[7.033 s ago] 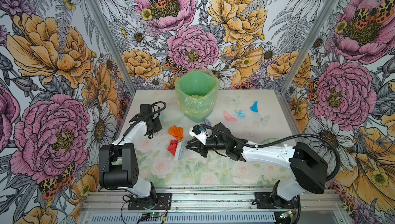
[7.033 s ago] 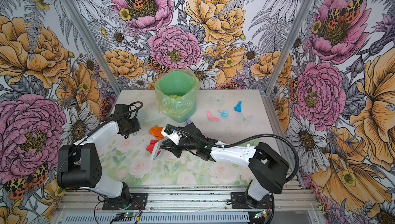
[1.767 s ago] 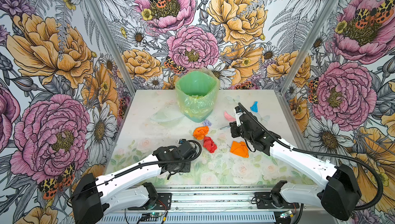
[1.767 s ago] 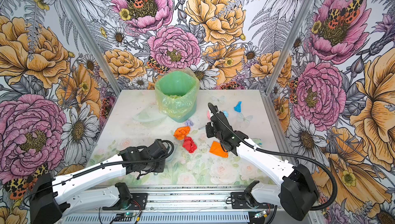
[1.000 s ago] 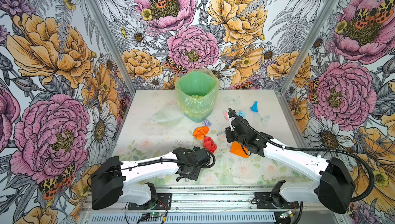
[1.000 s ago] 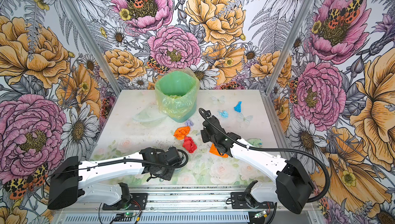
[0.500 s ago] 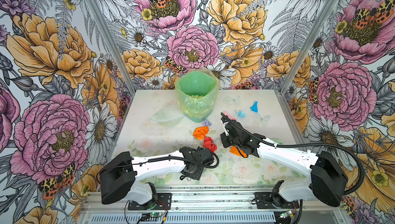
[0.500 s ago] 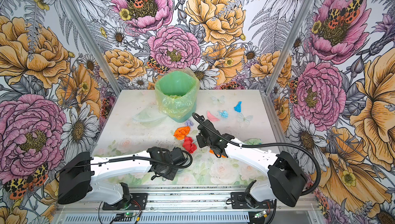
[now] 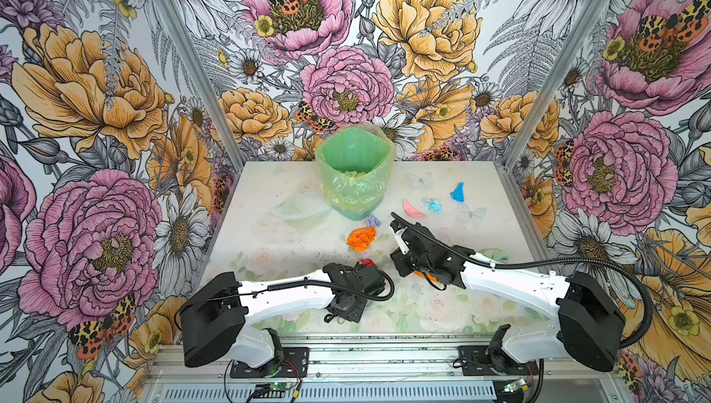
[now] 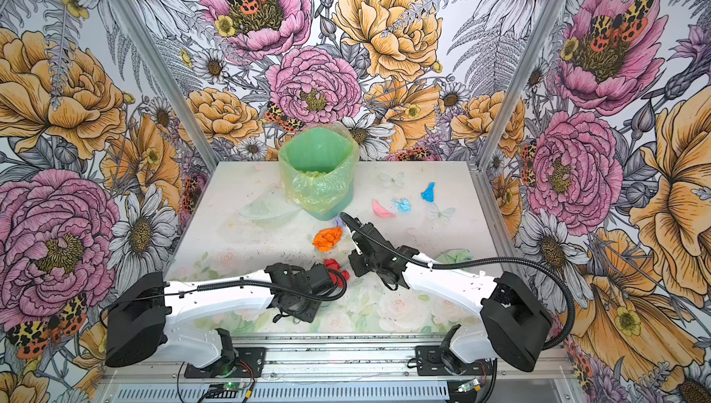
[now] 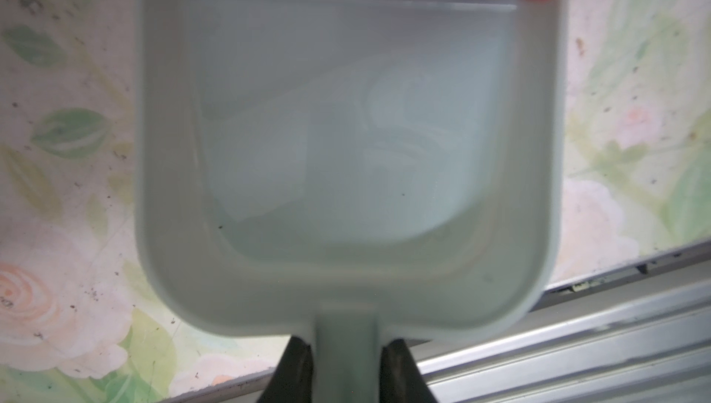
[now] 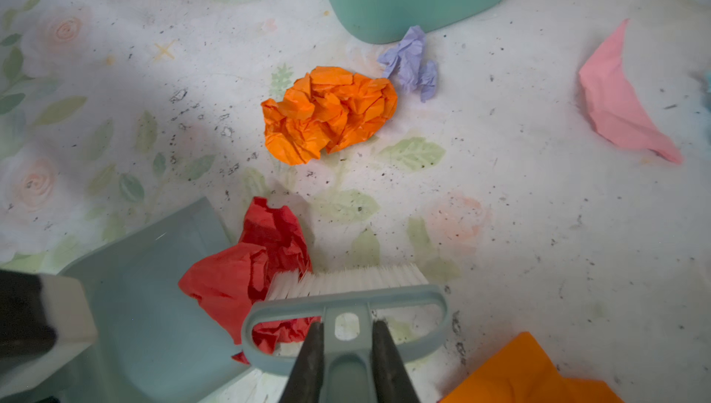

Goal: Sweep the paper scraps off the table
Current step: 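Sweep the red scrap into the dustpan with the brush in the right gripper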

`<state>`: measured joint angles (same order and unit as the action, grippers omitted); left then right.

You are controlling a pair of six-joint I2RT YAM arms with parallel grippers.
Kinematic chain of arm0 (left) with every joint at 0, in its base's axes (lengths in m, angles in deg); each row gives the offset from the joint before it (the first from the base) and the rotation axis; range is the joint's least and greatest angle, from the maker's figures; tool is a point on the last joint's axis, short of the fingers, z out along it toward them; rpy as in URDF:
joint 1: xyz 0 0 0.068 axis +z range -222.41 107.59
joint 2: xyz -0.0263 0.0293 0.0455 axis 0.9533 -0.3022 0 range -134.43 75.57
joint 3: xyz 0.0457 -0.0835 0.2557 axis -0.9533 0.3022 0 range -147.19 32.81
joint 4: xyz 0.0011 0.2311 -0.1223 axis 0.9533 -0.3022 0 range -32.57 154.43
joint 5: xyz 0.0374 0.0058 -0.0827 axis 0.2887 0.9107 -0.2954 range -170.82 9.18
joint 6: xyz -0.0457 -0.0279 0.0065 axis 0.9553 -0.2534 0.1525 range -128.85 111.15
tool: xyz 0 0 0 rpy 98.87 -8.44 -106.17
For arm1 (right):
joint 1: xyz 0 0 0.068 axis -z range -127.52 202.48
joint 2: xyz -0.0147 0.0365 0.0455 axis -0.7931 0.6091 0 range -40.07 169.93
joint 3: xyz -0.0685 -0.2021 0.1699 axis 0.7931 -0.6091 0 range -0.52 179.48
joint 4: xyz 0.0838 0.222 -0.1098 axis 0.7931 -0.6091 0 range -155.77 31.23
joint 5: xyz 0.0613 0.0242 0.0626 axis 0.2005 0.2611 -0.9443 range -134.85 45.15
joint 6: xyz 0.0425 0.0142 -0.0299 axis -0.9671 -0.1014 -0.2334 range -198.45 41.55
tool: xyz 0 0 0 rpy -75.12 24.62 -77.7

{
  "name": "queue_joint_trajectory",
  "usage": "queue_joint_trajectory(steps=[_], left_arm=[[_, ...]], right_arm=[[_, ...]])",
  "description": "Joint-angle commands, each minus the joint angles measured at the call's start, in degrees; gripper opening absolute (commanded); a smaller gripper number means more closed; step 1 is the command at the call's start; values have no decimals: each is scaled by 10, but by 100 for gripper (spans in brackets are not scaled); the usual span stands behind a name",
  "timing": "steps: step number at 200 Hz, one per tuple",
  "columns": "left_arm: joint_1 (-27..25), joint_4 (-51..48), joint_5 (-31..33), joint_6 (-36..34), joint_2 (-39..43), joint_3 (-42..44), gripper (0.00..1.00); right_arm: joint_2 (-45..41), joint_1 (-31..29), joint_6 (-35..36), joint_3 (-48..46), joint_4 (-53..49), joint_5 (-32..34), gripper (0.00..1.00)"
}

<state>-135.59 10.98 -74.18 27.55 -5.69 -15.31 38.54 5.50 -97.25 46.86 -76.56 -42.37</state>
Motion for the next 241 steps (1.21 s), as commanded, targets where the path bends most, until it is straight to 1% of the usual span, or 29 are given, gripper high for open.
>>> queue_joint_trajectory(steps=[1, 43, 74, 107, 111, 114, 122, 152, 179, 214, 241], left_arm=[[4, 21, 7, -14, -6, -18, 14], [4, 27, 5, -20, -8, -17, 14], [7, 42, 12, -15, 3, -4, 13], [7, 54, 49, 3, 21, 15, 13], [6, 54, 49, 6, 24, 17, 13], [6, 55, 68, 8, 27, 18, 13], [5, 56, 81, 12, 34, 22, 13], [-2, 58, 115, 21, 58, 31, 13], [-14, 58, 144, 22, 63, 29, 13], [-19, 63, 157, 22, 62, 26, 13], [-21, 61, 158, 16, 60, 15, 13]], right_arm=[[-21, -7, 13, -5, 3, -39, 0], [-32, -9, 10, -13, 35, -95, 0], [-41, -9, 15, -18, 38, -107, 0], [-53, -9, 20, -24, 37, -113, 0], [-55, -9, 20, -25, 38, -113, 0], [-56, -9, 21, -25, 37, -114, 0], [-59, -9, 20, -25, 38, -113, 0], [-75, -8, 24, -26, 38, -98, 0], [-87, -8, 25, -18, 39, -87, 0], [-103, -8, 29, -6, 38, -70, 0], [-125, -4, 32, 2, 37, -70, 0]])
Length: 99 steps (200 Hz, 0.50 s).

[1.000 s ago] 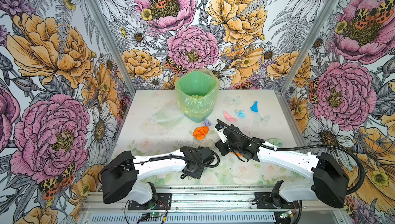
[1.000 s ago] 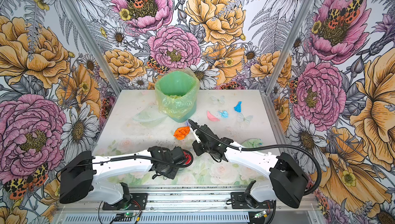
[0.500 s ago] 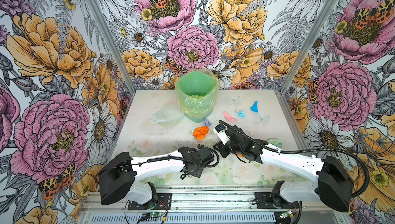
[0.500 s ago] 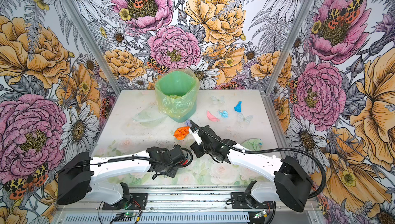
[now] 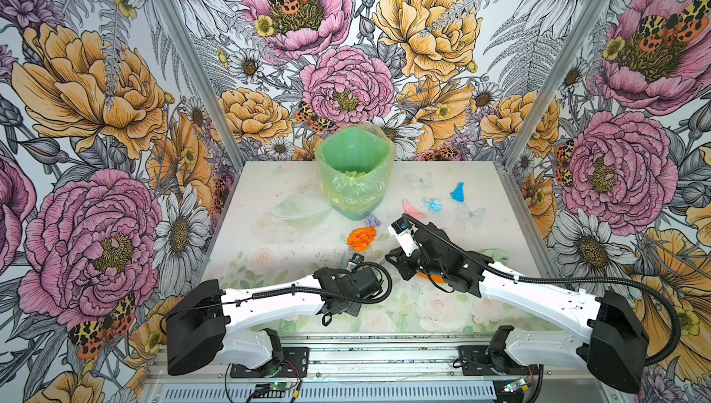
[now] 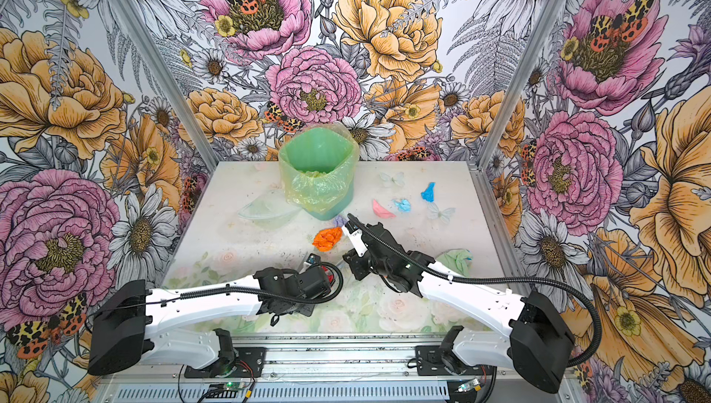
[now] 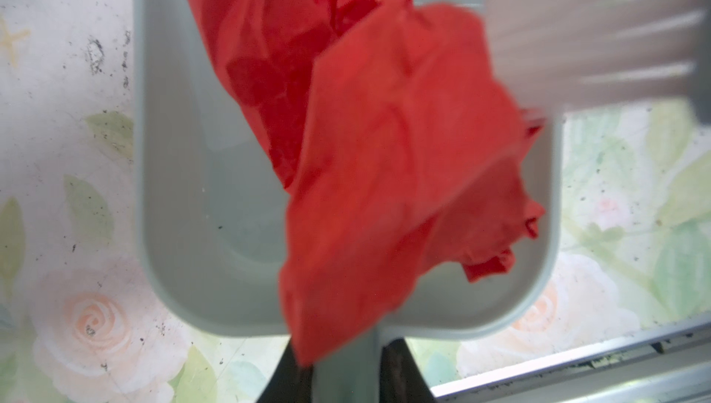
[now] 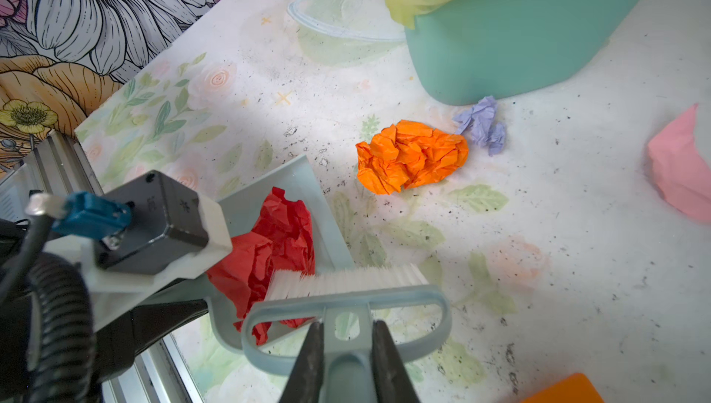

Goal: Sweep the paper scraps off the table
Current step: 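Sweep the red scrap into the dustpan with the brush in the right gripper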

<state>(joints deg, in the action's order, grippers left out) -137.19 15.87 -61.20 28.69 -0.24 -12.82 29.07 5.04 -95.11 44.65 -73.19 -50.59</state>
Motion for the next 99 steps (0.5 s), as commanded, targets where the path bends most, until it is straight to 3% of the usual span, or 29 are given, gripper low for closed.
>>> queue_joint_trajectory(steps=[1, 70, 99], left_arm=[[-5, 13, 29, 4, 6, -11, 13], [-8, 11, 58, 4, 39, -24, 13], [-8, -9, 66, -3, 57, -45, 13]], right_arm=[[-31, 1, 11, 24, 4, 12, 0], [-90, 17, 12, 27, 3, 34, 0], [-115, 43, 6, 18, 2, 77, 0]])
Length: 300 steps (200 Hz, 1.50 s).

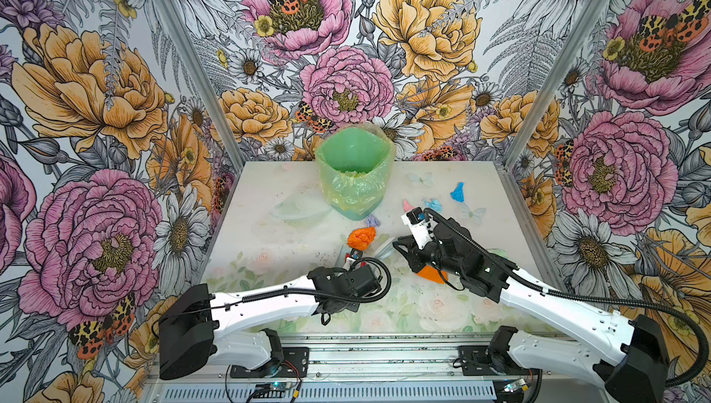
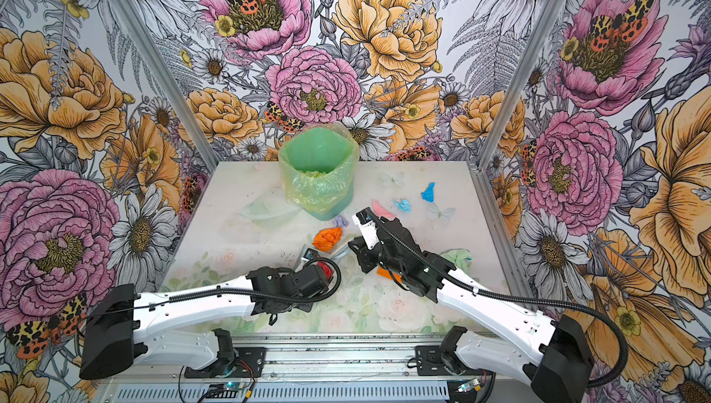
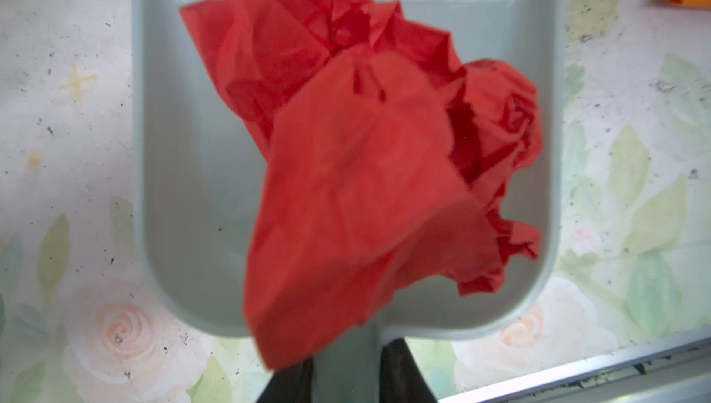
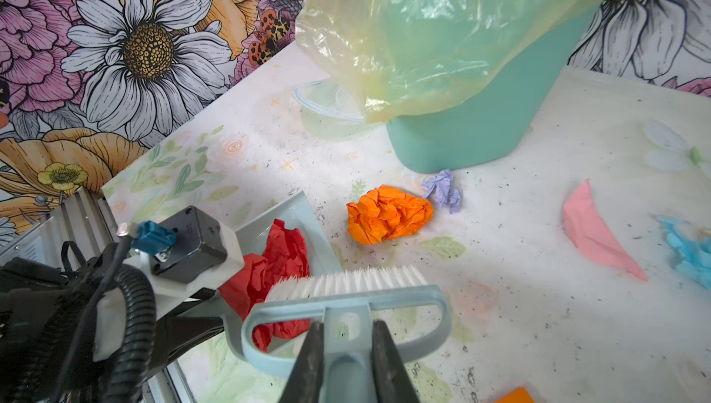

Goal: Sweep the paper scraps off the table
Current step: 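Sweep the red scrap into the dustpan with the brush in the right gripper, then raise the dustpan with the left gripper and carry it over the green bin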

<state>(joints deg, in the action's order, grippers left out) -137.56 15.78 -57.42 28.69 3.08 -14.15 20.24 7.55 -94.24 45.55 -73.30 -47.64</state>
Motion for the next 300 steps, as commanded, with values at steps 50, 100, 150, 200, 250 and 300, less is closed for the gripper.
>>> queue_joint_trajectory(steps=[50, 100, 150, 200, 250, 300], left_arm=[[1, -54, 34, -46, 49, -107, 15], [31, -124, 23, -109, 39, -223, 15], [81, -188, 3, -171, 7, -336, 16], [155, -217, -40, -232, -45, -447, 16], [222, -228, -72, -291, -115, -556, 17], [285, -264, -119, -330, -207, -686, 18]], right_arm=[[-77, 64, -41, -8, 0, 128, 0], [-86, 84, -61, -20, -7, 140, 0], [-80, 86, -61, -24, -7, 138, 0], [-80, 88, -61, -29, -7, 136, 0], [-81, 88, -61, -38, -7, 135, 0], [-82, 89, -59, -43, -6, 137, 0]])
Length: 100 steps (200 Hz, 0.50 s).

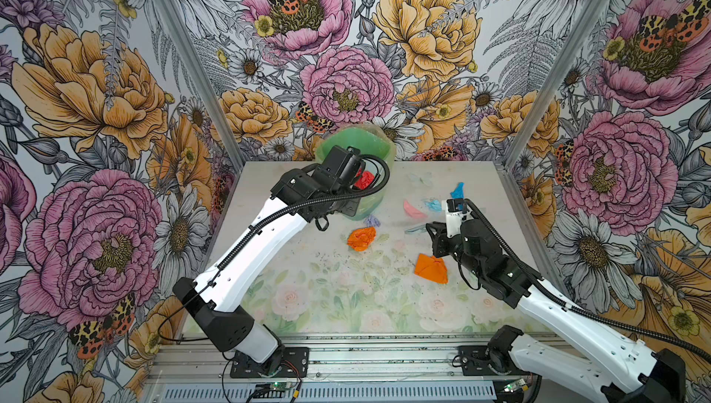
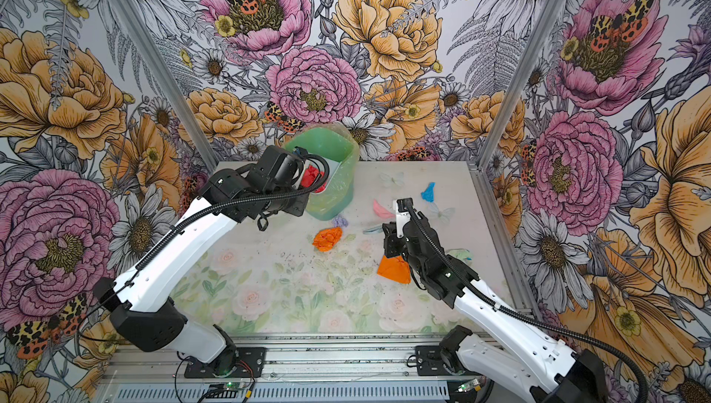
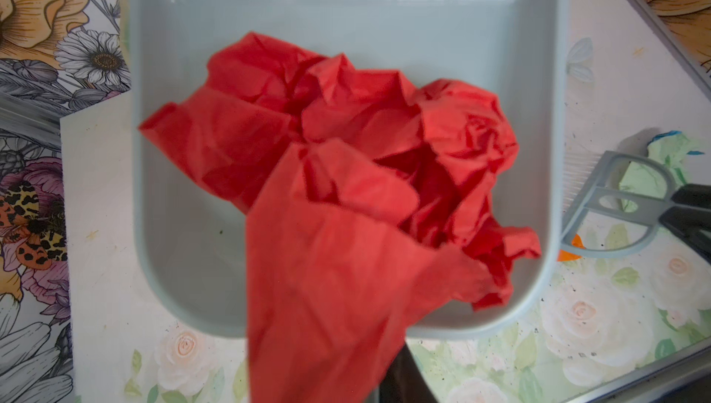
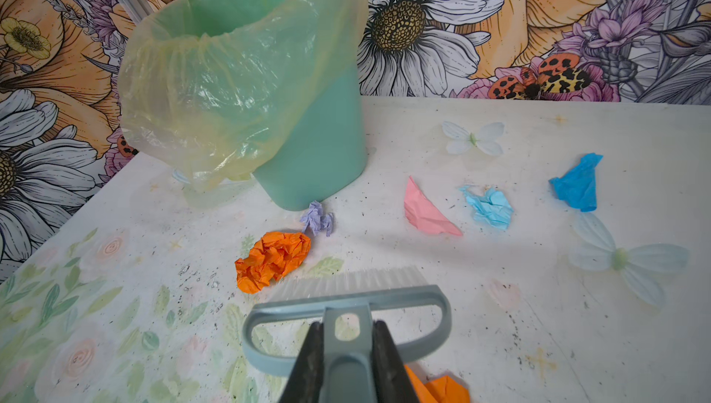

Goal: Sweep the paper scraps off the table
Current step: 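Raise the dustpan with the left gripper and carry it over the green bin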

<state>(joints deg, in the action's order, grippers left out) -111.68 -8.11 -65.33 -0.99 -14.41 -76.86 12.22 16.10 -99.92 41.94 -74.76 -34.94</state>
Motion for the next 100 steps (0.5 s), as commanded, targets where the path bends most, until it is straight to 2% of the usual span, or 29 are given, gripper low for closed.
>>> queue_joint_trajectory(steps=[1, 36, 100], left_arm=[[27, -26, -45, -33, -35, -62, 18], [61, -57, -59, -50, -99, -147, 18], [97, -67, 35, -73, -189, -242, 18]], right_arm=[[-2, 3, -2, -7, 8, 10, 0], [-7, 5, 2, -12, 8, 14, 0], [-10, 8, 15, -18, 8, 13, 0]])
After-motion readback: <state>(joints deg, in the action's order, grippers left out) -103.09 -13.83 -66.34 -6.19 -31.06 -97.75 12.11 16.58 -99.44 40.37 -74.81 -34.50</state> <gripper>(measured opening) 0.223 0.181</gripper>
